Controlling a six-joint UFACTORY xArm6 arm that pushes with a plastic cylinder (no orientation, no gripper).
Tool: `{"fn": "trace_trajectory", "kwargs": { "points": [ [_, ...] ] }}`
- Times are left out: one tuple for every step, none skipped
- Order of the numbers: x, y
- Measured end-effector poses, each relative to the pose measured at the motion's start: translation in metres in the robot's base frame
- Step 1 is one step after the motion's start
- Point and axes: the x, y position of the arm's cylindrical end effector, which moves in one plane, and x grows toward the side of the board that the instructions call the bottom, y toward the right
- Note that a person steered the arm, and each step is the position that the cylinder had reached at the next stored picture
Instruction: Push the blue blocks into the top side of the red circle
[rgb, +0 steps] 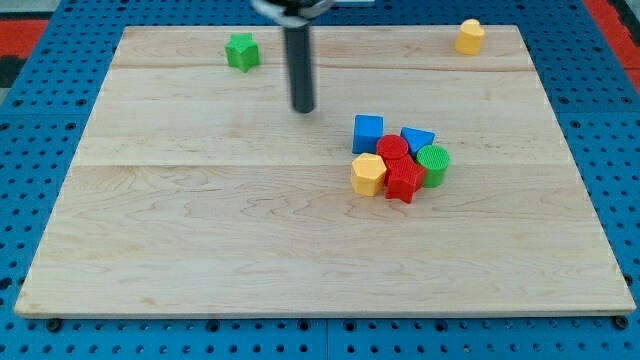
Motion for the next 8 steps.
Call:
{"fn": "trace_trajectory", "kwargs": {
  "points": [
    [0.008,0.041],
    [0.031,0.054],
    [0.037,0.059],
    [0.048,0.059],
    [0.057,0.059],
    [0.057,0.061],
    [0.057,0.061],
    [0.06,0.065]
  ]
}}
